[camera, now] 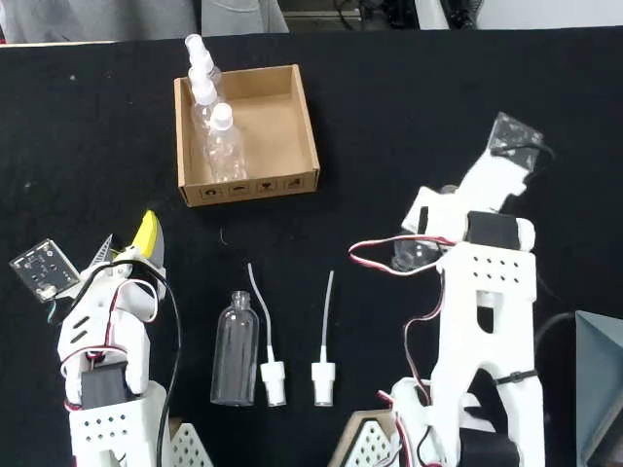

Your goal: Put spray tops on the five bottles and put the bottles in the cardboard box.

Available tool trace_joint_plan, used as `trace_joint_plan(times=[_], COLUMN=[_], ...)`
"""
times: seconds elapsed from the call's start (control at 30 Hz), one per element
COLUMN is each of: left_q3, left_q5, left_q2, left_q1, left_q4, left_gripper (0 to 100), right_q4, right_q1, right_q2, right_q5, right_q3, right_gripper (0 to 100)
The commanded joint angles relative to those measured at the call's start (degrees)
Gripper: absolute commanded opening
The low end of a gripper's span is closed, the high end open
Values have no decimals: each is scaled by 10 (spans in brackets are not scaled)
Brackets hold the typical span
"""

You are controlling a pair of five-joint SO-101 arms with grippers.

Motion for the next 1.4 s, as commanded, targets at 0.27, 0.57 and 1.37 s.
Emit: trace_joint_plan(times=[0.27, 0.57, 1.37], left_q3=[14, 14, 14], left_q5=[-4, -4, -4], left_q2=[-5, -5, -5], left_q1=[-3, -3, -3], left_q4=[-11, -10, -10], left_gripper=[220, 220, 222], right_q4=[43, 45, 72], right_q1=[41, 35, -50], right_q2=[-31, -28, -28], right_q5=[264, 320, 291], right_q3=[-36, -35, -40], right_gripper=[194, 194, 194])
